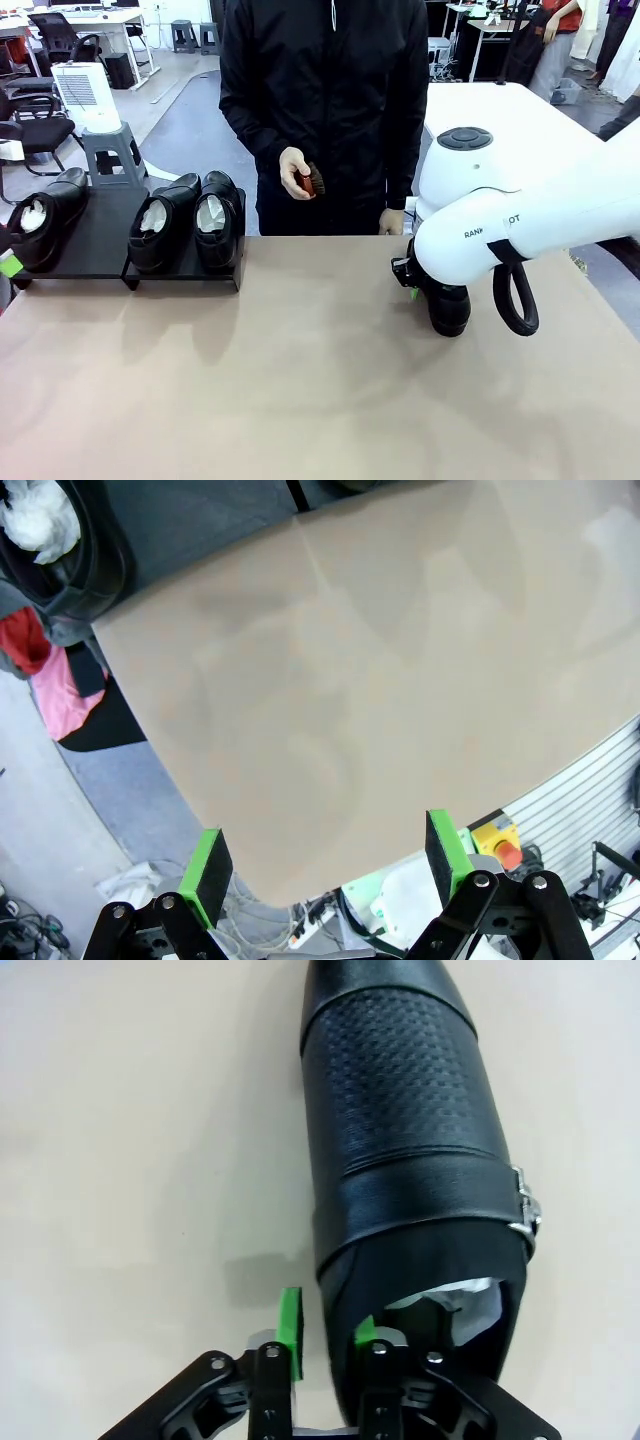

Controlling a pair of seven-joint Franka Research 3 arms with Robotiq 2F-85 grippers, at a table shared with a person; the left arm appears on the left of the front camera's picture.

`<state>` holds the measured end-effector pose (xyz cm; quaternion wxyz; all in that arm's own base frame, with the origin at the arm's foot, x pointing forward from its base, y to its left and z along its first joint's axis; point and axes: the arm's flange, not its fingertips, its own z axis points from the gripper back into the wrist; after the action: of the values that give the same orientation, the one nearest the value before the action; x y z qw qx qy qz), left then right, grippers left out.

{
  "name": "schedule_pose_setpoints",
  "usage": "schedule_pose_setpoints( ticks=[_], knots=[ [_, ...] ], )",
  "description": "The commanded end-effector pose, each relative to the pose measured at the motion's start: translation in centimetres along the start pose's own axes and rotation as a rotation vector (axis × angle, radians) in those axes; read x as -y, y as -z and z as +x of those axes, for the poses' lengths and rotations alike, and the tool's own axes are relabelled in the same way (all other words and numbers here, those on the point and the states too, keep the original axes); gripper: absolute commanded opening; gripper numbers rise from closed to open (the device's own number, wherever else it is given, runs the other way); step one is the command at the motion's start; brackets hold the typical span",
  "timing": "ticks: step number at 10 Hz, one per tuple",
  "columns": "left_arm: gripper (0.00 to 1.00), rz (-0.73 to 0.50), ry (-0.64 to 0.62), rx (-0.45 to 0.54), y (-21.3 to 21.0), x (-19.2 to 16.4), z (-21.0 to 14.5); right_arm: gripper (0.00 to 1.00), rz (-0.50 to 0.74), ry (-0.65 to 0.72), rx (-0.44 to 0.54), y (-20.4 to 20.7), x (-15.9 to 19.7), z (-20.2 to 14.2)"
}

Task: Organize the shoes by placing them on the stand.
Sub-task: Pick up one Shoe and place it in the middle of the table.

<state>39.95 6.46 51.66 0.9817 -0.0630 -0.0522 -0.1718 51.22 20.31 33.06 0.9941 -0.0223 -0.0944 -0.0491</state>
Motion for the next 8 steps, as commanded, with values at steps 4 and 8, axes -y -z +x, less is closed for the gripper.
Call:
schedule_pose_setpoints(
  ticks=[4, 8],
  knots=[
    [1.00, -0.011, -0.003, 0.006, 0.2, 0.0, -0.4, 0.00, -0.008, 0.029, -0.001, -0.3, -0.4, 0.4],
    [1.00, -0.011, -0.003, 0.006, 0.2, 0.0, -0.4, 0.00, 0.011, 0.135, -0.012, -6.5, -1.3, -2.3]
  ],
)
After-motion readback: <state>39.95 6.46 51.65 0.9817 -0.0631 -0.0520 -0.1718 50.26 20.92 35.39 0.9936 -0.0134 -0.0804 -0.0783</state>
